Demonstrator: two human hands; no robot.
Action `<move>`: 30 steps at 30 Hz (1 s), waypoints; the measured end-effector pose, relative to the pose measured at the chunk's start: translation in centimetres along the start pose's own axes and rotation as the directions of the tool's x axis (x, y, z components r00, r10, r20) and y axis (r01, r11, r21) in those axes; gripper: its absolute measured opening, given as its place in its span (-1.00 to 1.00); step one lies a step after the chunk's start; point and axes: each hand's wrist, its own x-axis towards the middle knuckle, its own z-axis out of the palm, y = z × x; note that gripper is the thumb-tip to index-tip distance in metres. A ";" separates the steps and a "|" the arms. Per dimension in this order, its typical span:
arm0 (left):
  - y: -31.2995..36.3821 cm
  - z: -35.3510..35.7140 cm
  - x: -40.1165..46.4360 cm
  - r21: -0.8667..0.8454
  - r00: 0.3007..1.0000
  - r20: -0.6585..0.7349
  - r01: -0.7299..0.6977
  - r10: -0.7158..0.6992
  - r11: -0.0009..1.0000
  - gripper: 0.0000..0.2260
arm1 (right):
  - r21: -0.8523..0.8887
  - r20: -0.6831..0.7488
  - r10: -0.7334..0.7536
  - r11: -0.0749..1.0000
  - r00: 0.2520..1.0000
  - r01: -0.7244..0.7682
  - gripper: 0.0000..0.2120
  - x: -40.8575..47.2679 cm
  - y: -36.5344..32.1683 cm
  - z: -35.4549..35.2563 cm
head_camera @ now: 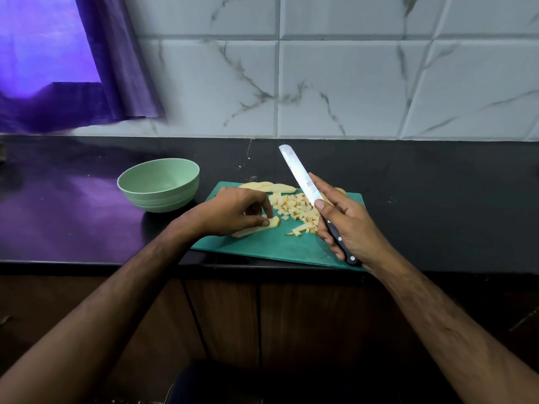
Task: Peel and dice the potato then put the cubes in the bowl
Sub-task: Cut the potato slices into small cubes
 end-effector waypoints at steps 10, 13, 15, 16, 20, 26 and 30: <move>1.7 0.5 1.3 -0.171 0.970 -0.236 -0.105 0.063 0.980 -0.72 | -0.004 -0.007 -0.001 1.000 1.000 0.001 -0.53 -0.1 -0.2 0.0; 0.4 -0.3 -0.5 0.037 0.993 0.004 -0.119 0.119 0.992 -0.66 | -0.010 -0.004 -0.005 1.000 1.000 0.005 -0.53 -0.1 -0.2 -0.1; -0.3 -0.8 -1.7 0.059 0.981 0.166 -0.107 0.096 0.992 -0.54 | -0.010 -0.001 -0.004 1.000 1.000 0.004 -0.53 0.0 -0.1 -0.1; -0.4 -1.0 -2.2 0.064 0.973 0.212 -0.104 0.089 0.992 -0.49 | -0.011 0.000 -0.002 1.000 1.000 0.002 -0.53 0.0 -0.1 0.0; -0.6 -1.2 -2.9 0.084 0.966 0.245 -0.108 0.085 0.991 -0.41 | -0.027 0.000 -0.003 1.000 1.000 0.003 -0.53 0.0 -0.1 0.1; -0.6 -1.2 -2.4 0.120 0.971 0.211 -0.136 0.108 0.983 -0.44 | -0.031 0.004 -0.006 1.000 1.000 0.006 -0.53 0.0 0.0 0.0; -1.0 -0.7 -2.4 0.169 0.979 0.137 -0.172 0.149 0.970 -0.55 | -0.028 0.006 -0.008 1.000 1.000 0.008 -0.53 0.0 0.0 0.0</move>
